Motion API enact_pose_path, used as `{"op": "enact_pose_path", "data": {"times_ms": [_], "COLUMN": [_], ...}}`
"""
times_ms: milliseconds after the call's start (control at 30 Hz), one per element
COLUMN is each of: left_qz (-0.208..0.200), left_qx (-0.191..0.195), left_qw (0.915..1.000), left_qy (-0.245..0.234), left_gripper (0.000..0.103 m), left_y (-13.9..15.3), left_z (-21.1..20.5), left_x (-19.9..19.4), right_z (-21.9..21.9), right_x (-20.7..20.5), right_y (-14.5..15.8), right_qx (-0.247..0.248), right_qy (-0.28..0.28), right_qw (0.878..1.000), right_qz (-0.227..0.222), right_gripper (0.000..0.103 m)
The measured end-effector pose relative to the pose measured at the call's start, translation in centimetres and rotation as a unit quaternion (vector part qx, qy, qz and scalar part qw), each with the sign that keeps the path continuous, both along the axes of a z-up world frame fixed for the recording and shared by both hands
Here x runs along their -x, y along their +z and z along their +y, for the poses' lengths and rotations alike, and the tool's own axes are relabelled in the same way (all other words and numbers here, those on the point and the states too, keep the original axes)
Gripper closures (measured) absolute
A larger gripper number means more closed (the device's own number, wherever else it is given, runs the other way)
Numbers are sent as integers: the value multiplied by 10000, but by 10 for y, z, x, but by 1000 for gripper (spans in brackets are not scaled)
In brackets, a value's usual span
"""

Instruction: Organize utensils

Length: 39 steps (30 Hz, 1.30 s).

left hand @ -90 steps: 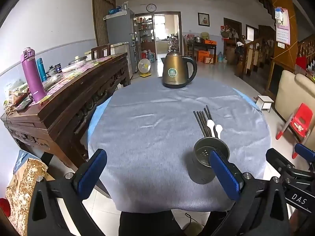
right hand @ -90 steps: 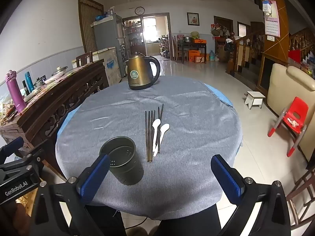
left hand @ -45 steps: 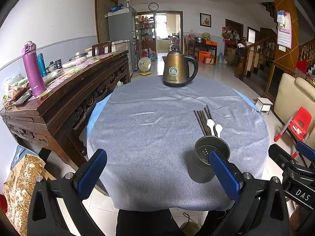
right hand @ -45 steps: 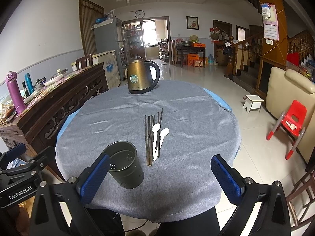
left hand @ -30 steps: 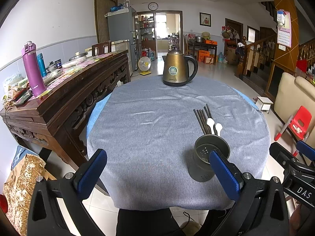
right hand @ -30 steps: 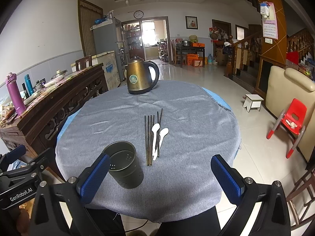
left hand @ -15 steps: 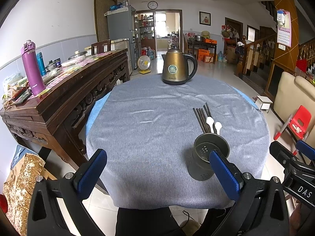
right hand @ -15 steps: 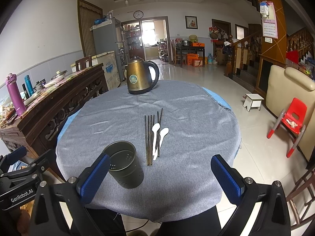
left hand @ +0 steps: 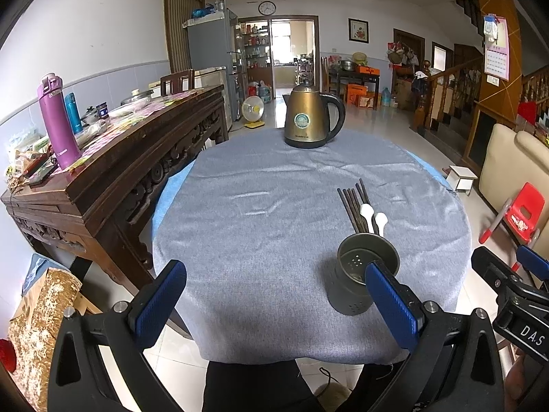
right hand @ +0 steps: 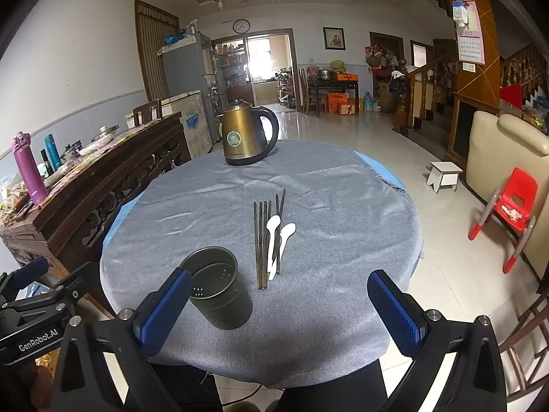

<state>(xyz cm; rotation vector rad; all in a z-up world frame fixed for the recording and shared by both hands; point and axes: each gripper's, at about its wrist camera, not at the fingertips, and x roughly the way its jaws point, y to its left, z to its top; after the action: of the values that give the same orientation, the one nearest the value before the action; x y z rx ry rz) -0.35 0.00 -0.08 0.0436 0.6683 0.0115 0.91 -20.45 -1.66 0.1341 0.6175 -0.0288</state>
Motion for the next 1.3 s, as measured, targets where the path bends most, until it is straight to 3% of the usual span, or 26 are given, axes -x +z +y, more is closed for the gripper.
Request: {"op": "enact_pose_path", "data": {"times_ms": [600,767,1000,1200,1300], "left_qz": [-188,-128,434,852,1138], "left_qx": [-227,-272,113,74,80], "left_qw": [9993,9995,9990,9962,9934], "left_qy": [209,131,88,133,67], "left_gripper": [0,0,0,0,0], "left_y": [18,17,4,-23,-36], "left_z": [-2,-3,16,23,22], "left_x": [15,4,-43,-96,-125], "right_z": [-21,-26,-60,-90,-93], "right_x": [23,18,-30,-104,-149], "right_y": [16,11,-11,-46,-69], "right_qx": [-247,-322,-686,-1361,-1698], "right_qy": [44,61,-96,80,202], "right_qw": [9990,9991,9968,9847,9750], "right_qz": [-368,-267,394,1089,1416], "right_gripper": [0,0,0,0,11]}}
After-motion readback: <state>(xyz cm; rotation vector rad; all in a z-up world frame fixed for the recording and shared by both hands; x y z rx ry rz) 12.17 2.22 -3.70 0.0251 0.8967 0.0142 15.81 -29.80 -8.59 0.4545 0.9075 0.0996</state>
